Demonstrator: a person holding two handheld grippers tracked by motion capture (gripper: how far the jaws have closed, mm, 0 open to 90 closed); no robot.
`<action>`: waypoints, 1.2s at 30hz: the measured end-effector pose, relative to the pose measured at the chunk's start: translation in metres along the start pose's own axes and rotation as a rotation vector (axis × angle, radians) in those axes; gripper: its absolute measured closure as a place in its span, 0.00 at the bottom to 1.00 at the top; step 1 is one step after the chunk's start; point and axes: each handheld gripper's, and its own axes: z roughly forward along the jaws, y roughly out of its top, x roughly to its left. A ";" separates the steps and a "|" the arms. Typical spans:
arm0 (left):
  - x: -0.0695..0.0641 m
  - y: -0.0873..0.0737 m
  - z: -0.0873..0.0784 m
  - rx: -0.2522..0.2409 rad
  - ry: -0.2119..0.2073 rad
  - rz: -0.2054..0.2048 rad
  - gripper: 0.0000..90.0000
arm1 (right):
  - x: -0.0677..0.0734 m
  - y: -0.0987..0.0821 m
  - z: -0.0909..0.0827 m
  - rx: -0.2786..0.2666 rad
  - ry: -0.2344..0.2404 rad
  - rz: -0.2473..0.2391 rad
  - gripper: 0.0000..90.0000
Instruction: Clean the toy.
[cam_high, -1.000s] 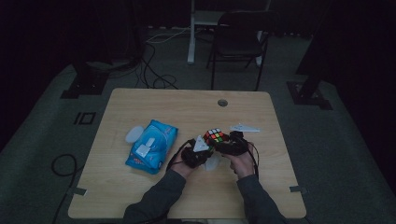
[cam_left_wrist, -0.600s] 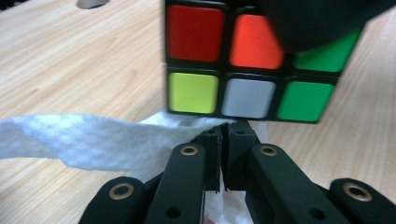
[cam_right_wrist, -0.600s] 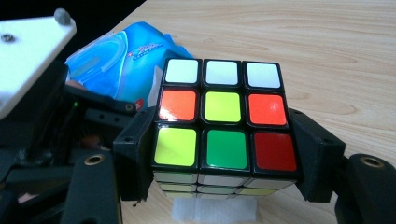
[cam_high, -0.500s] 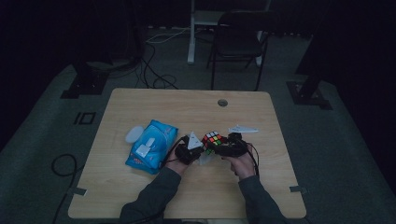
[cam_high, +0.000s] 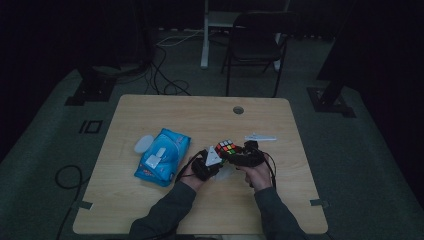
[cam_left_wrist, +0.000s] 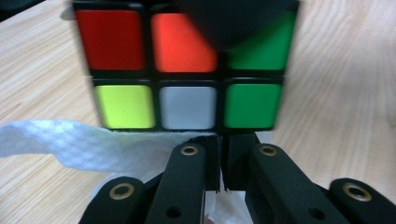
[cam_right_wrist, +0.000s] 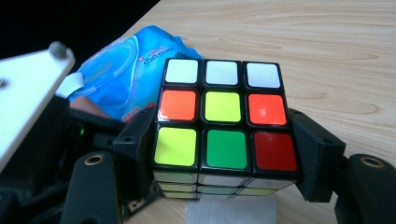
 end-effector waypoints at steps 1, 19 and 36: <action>-0.002 0.000 0.001 0.000 -0.007 0.005 0.98 | -0.001 0.000 0.000 -0.003 0.002 0.004 0.38; 0.019 -0.003 -0.009 -0.010 0.071 -0.037 0.98 | -0.002 -0.002 -0.004 0.013 0.029 0.005 0.38; 0.011 -0.002 -0.006 -0.029 0.029 -0.021 0.98 | -0.003 0.000 -0.001 -0.007 0.070 0.049 0.38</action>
